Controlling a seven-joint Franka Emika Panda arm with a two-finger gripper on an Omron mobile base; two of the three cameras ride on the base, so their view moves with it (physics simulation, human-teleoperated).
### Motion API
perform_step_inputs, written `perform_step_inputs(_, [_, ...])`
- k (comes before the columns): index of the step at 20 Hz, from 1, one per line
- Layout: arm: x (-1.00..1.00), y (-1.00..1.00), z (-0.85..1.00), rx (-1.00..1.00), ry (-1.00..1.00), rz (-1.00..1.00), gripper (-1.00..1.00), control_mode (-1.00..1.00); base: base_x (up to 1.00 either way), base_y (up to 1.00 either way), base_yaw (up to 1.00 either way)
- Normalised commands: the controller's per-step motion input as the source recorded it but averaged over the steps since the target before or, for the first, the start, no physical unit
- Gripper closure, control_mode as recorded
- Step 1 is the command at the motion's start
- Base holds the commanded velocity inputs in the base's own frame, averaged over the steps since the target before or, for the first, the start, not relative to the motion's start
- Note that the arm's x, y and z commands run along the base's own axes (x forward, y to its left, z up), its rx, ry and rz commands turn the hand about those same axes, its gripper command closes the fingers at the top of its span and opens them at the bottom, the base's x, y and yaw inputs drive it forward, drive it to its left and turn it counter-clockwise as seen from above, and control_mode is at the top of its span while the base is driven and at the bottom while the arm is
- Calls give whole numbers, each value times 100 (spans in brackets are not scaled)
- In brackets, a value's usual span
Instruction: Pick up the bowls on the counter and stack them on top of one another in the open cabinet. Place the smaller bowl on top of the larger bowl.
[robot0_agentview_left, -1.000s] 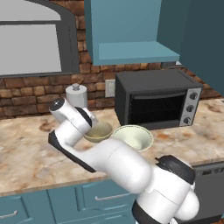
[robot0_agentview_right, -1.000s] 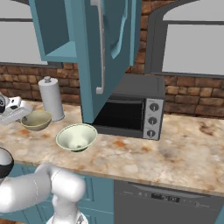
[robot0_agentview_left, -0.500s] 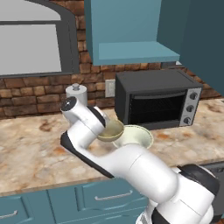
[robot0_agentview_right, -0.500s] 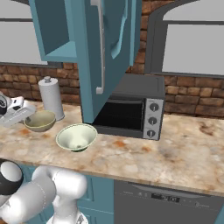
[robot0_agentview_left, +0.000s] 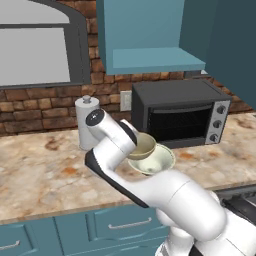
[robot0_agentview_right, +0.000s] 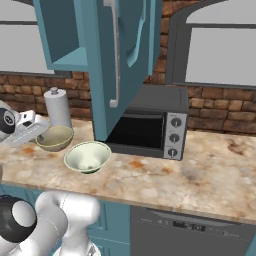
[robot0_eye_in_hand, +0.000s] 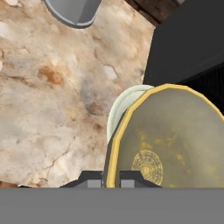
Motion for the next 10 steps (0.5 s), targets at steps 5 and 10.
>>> perform_step_inputs(5, [-13, -42, 2, 0, 0, 4, 100, -100, 0, 0, 0])
perform_step_inputs(10, [-10, -35, 0, 0, 0, 8, 100, -100, 0, 0, 0])
